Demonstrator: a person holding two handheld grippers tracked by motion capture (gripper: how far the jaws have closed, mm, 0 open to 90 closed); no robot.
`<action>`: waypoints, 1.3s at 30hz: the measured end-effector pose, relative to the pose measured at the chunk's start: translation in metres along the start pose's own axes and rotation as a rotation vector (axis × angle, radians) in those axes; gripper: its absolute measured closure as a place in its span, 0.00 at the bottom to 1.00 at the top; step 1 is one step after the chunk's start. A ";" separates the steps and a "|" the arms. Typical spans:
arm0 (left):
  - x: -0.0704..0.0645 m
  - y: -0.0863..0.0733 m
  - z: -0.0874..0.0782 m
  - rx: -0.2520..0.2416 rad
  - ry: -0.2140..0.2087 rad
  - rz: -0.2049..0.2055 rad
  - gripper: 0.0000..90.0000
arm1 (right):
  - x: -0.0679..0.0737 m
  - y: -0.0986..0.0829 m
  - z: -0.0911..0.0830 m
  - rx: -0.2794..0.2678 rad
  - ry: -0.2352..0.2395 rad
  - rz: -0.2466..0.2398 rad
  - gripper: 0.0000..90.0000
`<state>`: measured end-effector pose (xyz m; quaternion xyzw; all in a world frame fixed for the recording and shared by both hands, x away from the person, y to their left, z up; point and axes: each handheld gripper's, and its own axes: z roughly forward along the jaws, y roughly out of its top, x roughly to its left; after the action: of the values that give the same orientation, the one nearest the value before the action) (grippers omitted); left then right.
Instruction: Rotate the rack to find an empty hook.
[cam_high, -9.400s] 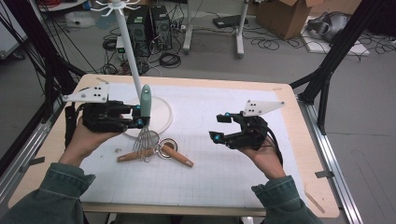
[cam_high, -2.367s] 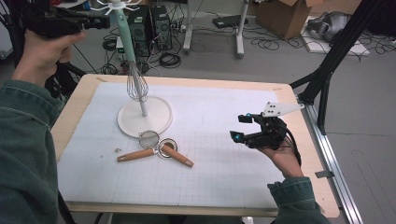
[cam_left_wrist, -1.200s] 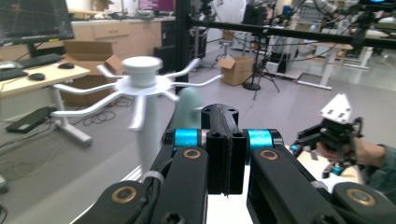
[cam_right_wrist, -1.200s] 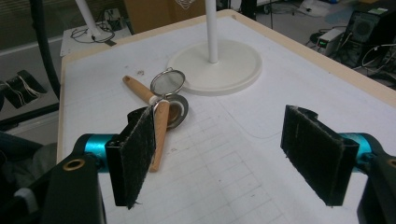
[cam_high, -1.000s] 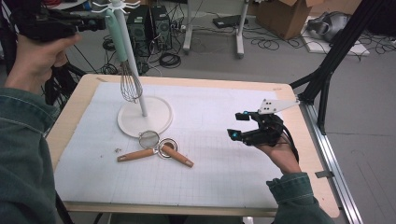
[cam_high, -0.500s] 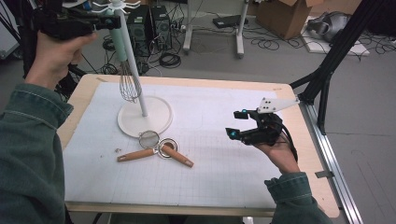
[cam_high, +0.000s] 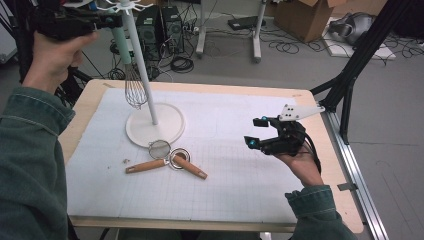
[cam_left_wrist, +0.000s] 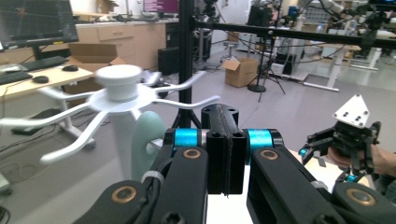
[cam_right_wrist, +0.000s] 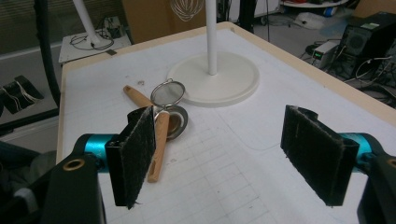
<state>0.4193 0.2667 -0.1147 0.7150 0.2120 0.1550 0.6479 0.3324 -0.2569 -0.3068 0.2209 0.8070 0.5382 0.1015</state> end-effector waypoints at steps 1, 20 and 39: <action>0.001 0.000 -0.001 0.003 0.006 0.000 1.00 | 0.000 0.000 0.000 0.002 -0.002 0.000 0.29; -0.007 -0.015 -0.021 0.033 -0.012 0.009 0.86 | 0.008 0.003 0.002 0.000 -0.007 -0.009 0.29; -0.029 -0.049 -0.039 0.100 -0.027 0.019 0.54 | 0.014 0.006 0.011 0.017 0.004 -0.025 0.29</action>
<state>0.3700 0.2892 -0.1576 0.7507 0.2037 0.1407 0.6125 0.3260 -0.2393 -0.3043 0.2104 0.8145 0.5304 0.1048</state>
